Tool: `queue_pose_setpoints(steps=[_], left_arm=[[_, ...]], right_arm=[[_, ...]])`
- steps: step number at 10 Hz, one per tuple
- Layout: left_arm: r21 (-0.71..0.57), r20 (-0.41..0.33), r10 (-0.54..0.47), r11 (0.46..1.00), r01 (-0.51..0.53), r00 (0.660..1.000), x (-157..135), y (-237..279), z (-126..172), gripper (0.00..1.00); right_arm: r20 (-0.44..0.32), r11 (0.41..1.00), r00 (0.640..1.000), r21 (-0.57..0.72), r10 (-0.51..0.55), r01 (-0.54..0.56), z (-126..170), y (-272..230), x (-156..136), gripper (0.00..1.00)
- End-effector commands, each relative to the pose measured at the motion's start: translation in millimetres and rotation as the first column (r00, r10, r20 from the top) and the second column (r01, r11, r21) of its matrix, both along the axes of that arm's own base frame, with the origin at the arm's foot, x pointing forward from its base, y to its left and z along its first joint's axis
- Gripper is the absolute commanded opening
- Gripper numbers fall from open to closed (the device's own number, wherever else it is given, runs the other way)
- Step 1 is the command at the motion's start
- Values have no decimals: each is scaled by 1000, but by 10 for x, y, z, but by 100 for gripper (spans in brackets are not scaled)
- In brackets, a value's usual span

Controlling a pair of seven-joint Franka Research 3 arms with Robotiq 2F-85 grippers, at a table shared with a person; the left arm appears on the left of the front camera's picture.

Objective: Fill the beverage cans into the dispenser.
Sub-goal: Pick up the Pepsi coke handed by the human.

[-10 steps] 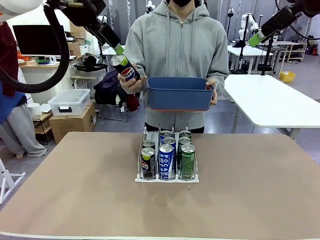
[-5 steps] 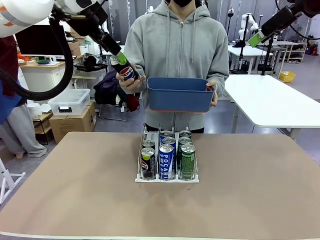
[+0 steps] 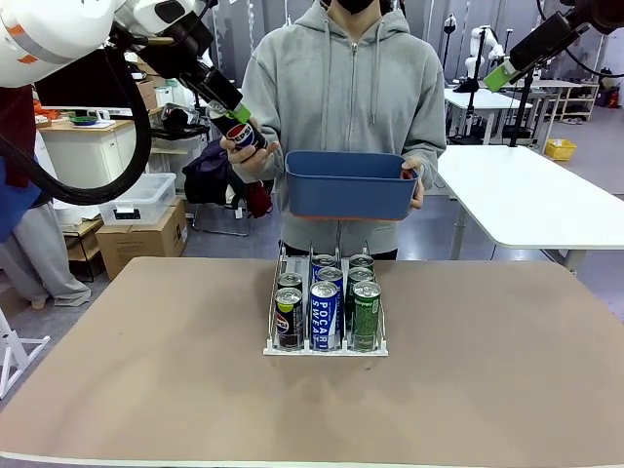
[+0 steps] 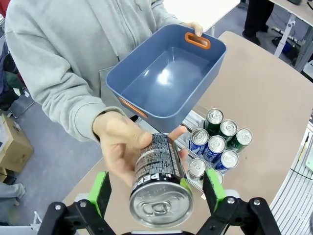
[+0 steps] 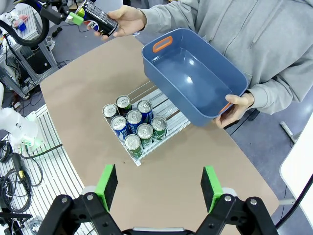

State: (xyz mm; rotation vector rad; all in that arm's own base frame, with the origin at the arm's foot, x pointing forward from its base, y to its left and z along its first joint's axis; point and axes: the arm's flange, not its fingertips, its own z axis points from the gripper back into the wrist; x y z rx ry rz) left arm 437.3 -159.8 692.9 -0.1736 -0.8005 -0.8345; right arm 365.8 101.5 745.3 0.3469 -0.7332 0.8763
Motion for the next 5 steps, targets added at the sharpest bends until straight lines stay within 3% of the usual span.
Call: queue_pose_setpoints(steps=[1,5], left_arm=[[-21,4,25,999,-25,1000,13,12,-115,100],[-38,-18,20,999,-21,1000,51,15,-189,100]], right_arm=[[-8,1000,1000,-1,4,-4,-3,-7,-10,91],[-8,1000,1000,-1,4,-4,-3,-7,-10,91]])
